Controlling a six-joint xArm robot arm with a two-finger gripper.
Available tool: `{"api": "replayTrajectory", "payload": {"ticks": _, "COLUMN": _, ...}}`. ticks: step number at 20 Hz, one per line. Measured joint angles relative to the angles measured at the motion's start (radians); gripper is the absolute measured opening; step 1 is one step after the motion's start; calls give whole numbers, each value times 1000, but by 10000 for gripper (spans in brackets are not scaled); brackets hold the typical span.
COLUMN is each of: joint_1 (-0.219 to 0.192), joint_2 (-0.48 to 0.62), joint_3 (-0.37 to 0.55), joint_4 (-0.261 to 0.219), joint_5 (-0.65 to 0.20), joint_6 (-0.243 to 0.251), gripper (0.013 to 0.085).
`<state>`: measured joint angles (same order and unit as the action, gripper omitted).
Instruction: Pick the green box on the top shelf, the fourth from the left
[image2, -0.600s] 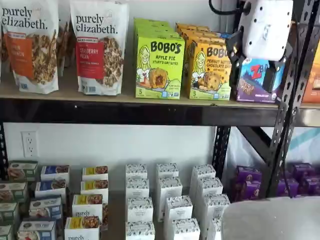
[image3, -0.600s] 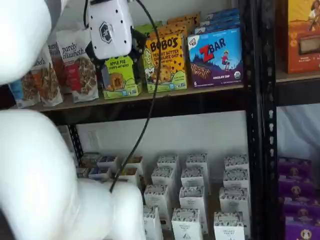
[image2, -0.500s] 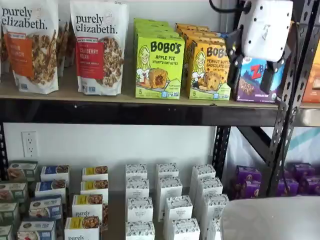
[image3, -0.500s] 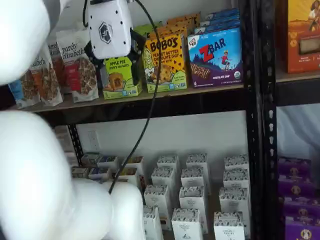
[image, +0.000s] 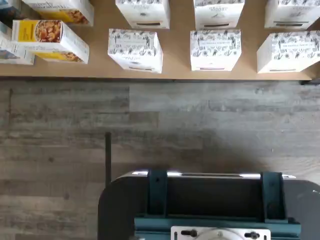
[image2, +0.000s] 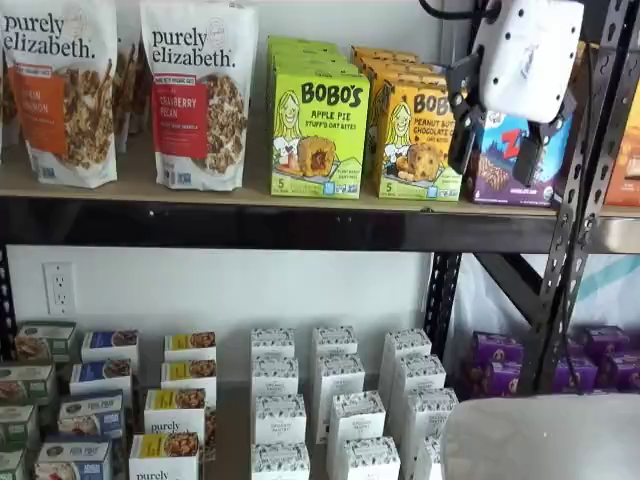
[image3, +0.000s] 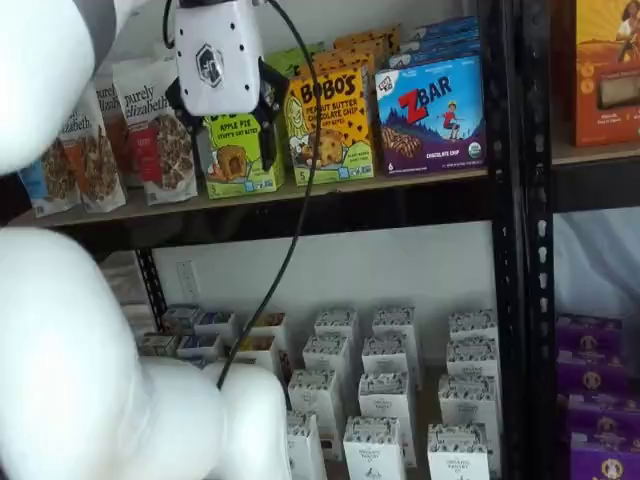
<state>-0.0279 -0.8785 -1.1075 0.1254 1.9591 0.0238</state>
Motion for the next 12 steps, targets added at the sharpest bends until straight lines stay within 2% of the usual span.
{"api": "replayTrajectory", "payload": {"ticks": 5, "joint_1": 71, "joint_2": -15, "joint_3": 23, "joint_4": -31, "joint_5": -72, "joint_6": 53, "gripper": 850}}
{"api": "replayTrajectory", "payload": {"ticks": 12, "joint_1": 209, "joint_2": -9, "joint_3": 34, "joint_4": -97, "joint_5": -185, "joint_6": 166, "gripper": 850}}
